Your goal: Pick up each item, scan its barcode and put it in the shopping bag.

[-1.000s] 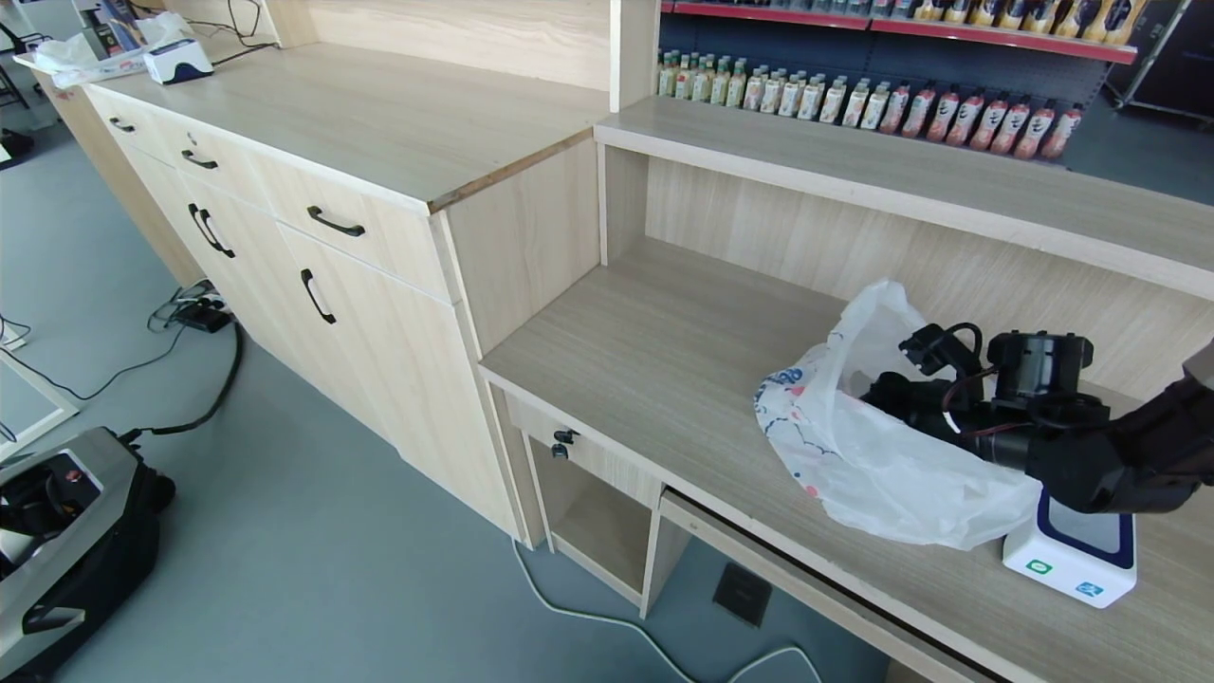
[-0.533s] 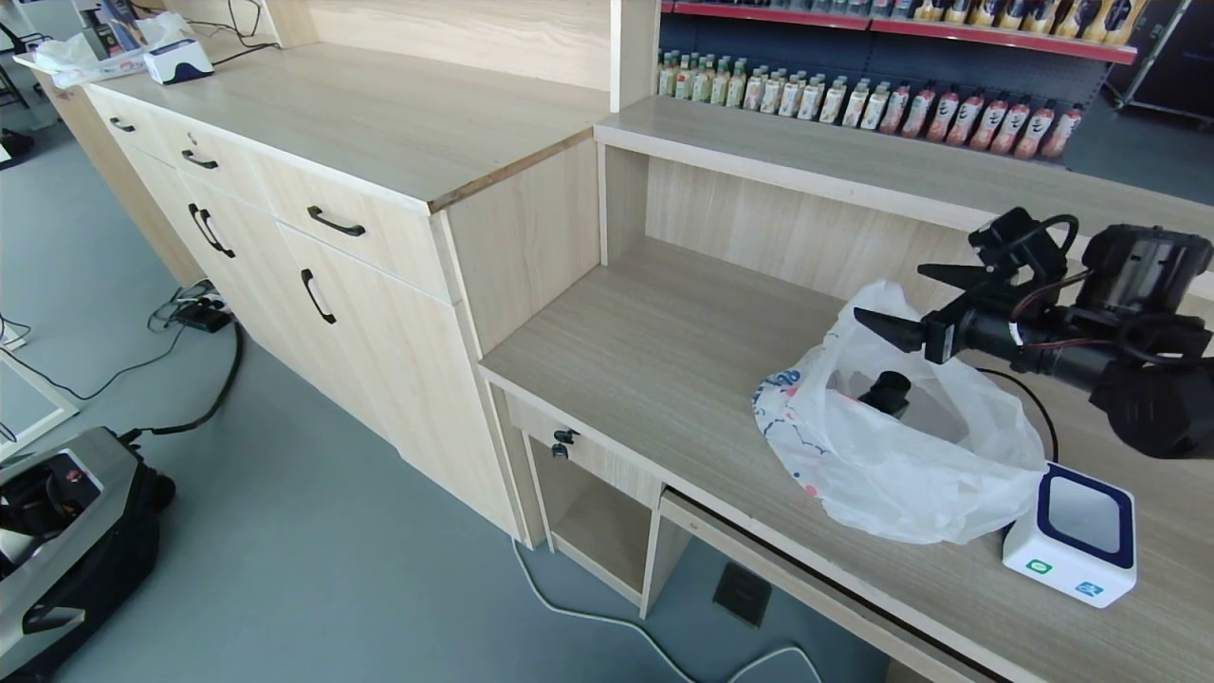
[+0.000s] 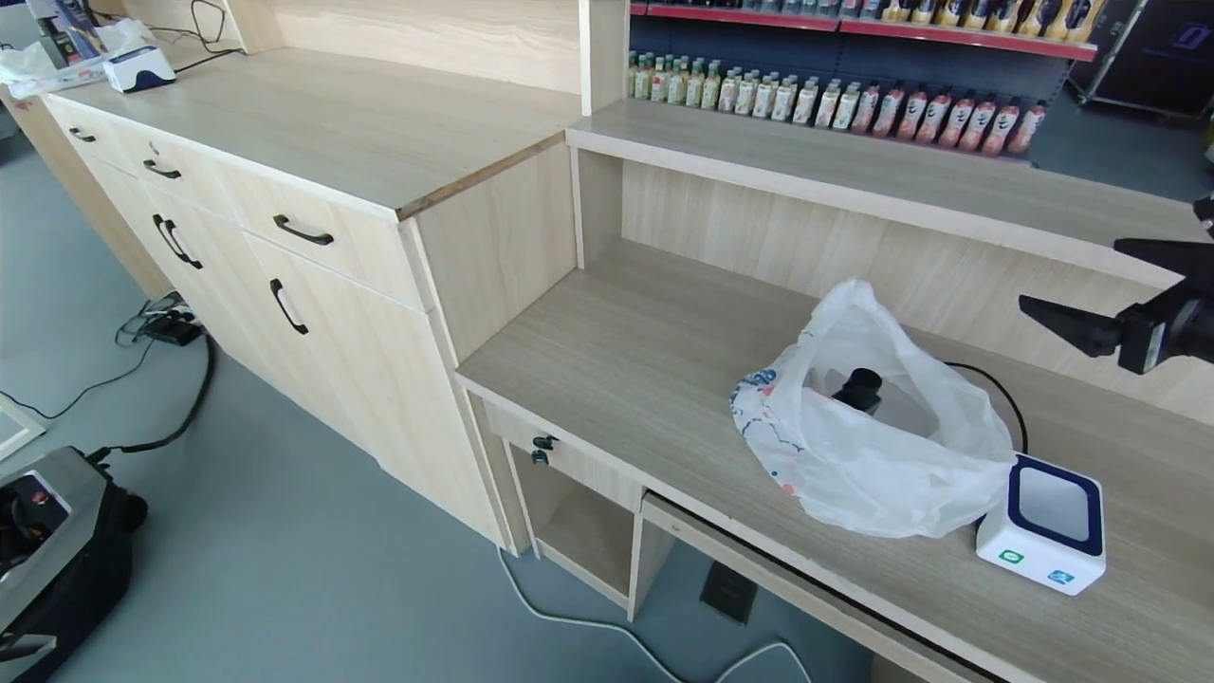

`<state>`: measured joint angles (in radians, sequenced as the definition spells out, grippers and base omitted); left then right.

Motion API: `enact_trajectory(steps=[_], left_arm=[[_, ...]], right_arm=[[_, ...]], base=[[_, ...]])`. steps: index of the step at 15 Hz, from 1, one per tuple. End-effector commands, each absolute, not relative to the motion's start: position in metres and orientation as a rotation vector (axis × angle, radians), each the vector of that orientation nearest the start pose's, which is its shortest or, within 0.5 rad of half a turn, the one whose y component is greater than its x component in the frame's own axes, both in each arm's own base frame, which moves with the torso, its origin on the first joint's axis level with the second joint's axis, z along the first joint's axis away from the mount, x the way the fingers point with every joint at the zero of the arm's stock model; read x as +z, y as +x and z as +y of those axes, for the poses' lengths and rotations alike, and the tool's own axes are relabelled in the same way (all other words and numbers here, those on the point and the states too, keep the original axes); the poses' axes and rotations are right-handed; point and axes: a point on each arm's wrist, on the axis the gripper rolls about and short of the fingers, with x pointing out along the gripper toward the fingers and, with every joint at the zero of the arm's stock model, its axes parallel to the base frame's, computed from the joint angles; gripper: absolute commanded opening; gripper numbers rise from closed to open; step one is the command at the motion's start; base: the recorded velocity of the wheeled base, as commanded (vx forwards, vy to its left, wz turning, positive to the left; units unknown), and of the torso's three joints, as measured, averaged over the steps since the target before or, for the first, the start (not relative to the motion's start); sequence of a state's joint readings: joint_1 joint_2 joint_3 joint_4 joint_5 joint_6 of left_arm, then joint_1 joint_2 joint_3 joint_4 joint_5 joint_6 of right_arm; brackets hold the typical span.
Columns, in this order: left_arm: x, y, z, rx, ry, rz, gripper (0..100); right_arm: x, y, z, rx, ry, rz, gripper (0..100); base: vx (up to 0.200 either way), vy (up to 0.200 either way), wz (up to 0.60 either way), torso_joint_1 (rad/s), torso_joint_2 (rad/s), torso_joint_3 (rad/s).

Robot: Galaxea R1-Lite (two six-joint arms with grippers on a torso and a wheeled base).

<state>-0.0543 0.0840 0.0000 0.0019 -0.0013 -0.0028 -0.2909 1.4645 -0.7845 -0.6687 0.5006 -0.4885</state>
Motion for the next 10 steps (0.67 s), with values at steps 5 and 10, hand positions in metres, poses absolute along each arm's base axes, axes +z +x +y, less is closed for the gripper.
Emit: enact_trajectory(steps=[5,10], left_arm=[[0.077,-0.016,0.001,-0.055,-0.001,0.086,100],[0.077,-0.016,0.001,-0.055,-0.001,0.086,100]], right_arm=[[0.234,0.178,-0.090,-0.179,-0.391,0.281,100],[0.182,0.193,-0.100,-0.200,-0.238,0.464,100]], base=[[0.000,0.000,-0.60,0.004,0.00,0.002],[0.000,0.000,-0.36,0.000,0.00,0.000]])
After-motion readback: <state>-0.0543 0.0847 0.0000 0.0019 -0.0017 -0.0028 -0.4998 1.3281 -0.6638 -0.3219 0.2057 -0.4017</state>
